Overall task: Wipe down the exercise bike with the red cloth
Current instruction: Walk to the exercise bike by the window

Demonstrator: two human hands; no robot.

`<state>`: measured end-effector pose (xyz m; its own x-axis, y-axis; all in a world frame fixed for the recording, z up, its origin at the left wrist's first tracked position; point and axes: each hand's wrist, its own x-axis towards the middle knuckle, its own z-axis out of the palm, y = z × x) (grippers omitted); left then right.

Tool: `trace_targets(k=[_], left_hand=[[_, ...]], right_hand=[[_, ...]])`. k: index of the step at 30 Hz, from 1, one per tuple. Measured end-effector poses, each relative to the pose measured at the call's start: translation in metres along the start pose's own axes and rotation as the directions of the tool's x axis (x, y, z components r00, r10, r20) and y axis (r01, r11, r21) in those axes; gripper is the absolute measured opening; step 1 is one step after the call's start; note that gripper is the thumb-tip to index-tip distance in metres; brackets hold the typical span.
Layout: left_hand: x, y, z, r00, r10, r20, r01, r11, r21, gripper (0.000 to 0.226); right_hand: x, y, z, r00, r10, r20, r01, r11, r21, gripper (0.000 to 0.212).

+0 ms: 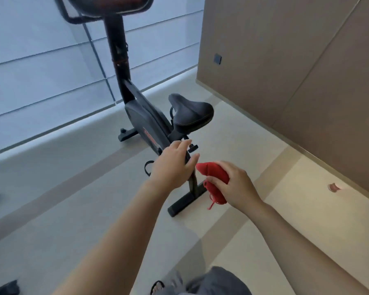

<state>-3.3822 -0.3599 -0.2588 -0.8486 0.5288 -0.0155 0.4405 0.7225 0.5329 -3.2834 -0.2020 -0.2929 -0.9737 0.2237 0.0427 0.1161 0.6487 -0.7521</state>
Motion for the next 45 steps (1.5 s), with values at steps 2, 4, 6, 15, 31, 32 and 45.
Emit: trace_targets(k=[2,4,6,15,31,32,45], left_hand=[[0.040,0.022,0.010,0.998,0.049,0.026,-0.049,0.999,0.018,0.056],[0.080,0.046,0.022,0.995,0.093,0.040,-0.095,0.995,0.037,0.056],[0.121,0.074,0.035,0.991,0.130,0.031,-0.131,0.990,0.053,0.056],[0.282,0.185,0.078,0.979,0.201,0.013,-0.202,0.975,0.092,0.056],[0.572,0.176,0.057,0.998,-0.009,-0.069,0.019,0.989,0.150,0.058],[0.588,0.173,0.053,0.996,-0.021,-0.082,0.034,0.988,0.154,0.058],[0.705,0.078,-0.029,0.811,-0.427,-0.401,0.489,0.870,0.062,0.056]], right_hand=[[0.021,0.019,-0.026,0.998,0.042,-0.043,-0.042,0.999,-0.002,0.033],[0.044,0.040,-0.056,0.995,0.072,-0.073,-0.073,0.997,-0.004,0.036],[0.067,0.063,-0.089,0.993,0.068,-0.098,-0.071,0.997,-0.027,0.039],[0.180,0.154,-0.227,0.988,-0.006,-0.155,-0.005,0.998,-0.070,0.044],[0.511,0.231,-0.305,0.983,-0.171,-0.063,0.173,0.985,0.019,0.031],[0.533,0.233,-0.304,0.982,-0.184,-0.052,0.185,0.982,0.029,0.031],[0.806,0.167,-0.227,0.763,-0.573,0.299,0.523,0.819,0.234,0.031]])
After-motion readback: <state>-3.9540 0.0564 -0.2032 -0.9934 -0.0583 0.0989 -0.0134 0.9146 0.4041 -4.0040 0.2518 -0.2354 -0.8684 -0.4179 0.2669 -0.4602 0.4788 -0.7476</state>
